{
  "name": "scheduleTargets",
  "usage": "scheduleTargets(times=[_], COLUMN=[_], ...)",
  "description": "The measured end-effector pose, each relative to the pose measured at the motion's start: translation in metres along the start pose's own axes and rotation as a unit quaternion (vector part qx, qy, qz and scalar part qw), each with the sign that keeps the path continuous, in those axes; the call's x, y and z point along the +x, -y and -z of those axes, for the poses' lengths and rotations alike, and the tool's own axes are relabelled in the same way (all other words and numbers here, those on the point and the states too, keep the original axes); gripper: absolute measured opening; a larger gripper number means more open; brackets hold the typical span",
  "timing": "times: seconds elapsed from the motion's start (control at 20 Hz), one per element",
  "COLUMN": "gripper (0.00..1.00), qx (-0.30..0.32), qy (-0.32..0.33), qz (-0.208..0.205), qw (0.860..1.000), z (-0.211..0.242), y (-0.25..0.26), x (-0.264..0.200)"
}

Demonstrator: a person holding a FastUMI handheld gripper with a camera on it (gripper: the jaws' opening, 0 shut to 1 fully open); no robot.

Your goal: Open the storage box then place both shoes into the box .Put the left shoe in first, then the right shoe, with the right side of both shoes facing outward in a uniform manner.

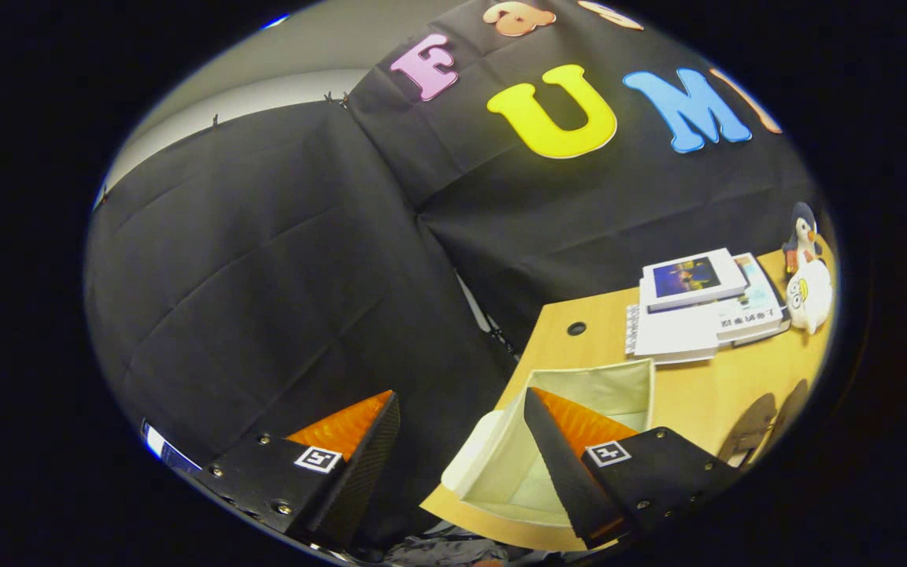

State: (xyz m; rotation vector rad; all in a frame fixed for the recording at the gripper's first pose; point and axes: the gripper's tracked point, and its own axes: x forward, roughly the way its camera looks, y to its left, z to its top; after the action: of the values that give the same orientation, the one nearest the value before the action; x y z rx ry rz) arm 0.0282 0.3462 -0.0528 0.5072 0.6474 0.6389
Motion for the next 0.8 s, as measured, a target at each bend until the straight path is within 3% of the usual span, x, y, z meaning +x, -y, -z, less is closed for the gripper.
scheduleTargets(times=[0.4,0.8], gripper=[0.97,0.97], qx=[-0.034,-0.074], qy=[0.017,0.005], qz=[0.091,0.174], qw=[0.995,0.982], z=[-0.011,0.014], y=[0.100,0.193], x=[-0.046,-0.077])
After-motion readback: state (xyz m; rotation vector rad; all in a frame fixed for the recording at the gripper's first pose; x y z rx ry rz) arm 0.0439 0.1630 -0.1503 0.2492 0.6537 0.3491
